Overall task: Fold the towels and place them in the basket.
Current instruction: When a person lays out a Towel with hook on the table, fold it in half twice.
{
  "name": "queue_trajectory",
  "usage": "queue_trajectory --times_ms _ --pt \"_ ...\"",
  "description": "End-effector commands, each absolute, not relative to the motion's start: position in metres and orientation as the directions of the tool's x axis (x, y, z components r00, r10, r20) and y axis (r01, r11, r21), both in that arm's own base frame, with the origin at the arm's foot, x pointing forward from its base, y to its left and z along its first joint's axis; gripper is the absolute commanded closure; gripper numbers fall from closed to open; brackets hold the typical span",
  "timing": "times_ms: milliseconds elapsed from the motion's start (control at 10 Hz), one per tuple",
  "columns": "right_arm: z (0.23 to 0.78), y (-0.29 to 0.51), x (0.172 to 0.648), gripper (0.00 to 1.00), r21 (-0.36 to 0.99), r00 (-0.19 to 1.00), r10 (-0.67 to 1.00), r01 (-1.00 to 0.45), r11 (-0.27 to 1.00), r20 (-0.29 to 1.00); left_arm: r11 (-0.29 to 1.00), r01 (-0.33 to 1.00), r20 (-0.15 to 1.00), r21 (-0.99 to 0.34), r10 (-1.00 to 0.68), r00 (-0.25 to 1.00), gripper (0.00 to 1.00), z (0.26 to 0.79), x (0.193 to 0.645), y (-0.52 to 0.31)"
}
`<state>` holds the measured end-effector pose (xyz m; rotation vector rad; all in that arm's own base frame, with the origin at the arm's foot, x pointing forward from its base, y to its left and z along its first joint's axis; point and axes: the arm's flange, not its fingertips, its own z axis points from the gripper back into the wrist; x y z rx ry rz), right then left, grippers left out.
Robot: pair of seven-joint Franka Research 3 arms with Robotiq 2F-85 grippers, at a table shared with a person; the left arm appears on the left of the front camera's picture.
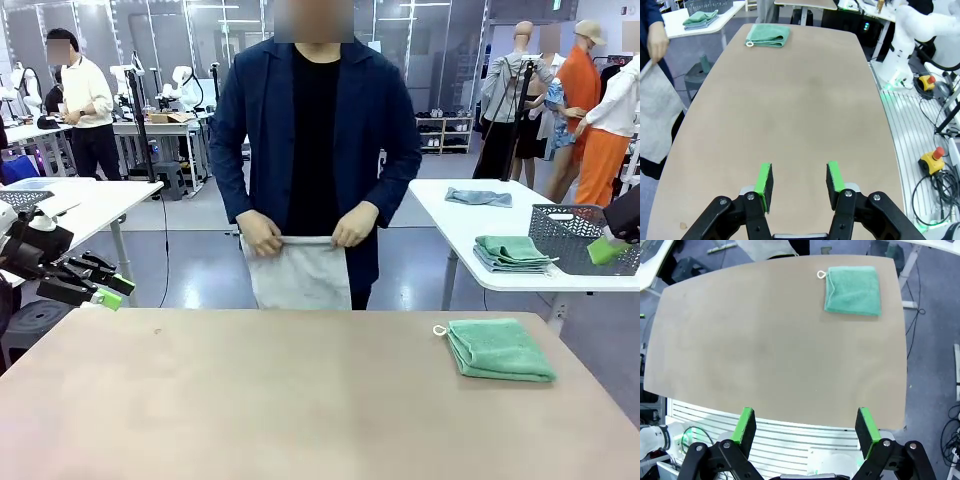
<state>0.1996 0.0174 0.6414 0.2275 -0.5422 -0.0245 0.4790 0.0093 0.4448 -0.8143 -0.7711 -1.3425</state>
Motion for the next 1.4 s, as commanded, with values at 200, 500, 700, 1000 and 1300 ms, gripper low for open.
queue_trajectory --times_ms 200,500,700,1000,1300 --pt "0.6415 0.0141 0.1977 0.0 0.228 0.858 -0.091 -0.031 0.973 0.506 0.04 0.998 0.859 -0.055 -0.507 0.068 0.44 0.447 0.4784 0.0101" --pt "0.6415 0.0141 0.1977 0.0 0.228 0.858 -0.091 -0.031 0.973 0.506 0.04 0.998 0.859 -0.055 -0.507 0.068 0.44 0.447 0.4784 0.0101" --pt "0.6415 0.0141 0.1977 0.0 0.228 0.858 -0.091 -0.031 0.973 0.506 0.04 0.998 0.859 -0.055 -0.507 0.068 0.44 0.447 0.4784 0.0101" --pt "0.6415 0.0141 0.1977 0.0 0.228 0.858 -0.091 -0.031 0.973 0.506 0.04 0.998 0.859 -0.055 -0.507 0.068 0.44 0.447 0.4784 0.0101" --pt "0.6415 0.0141 0.1977 0.0 0.228 0.858 -0.091 -0.031 0.973 0.506 0.04 0.998 0.859 -0.055 -0.507 0.068 0.44 0.447 0.4784 0.0101"
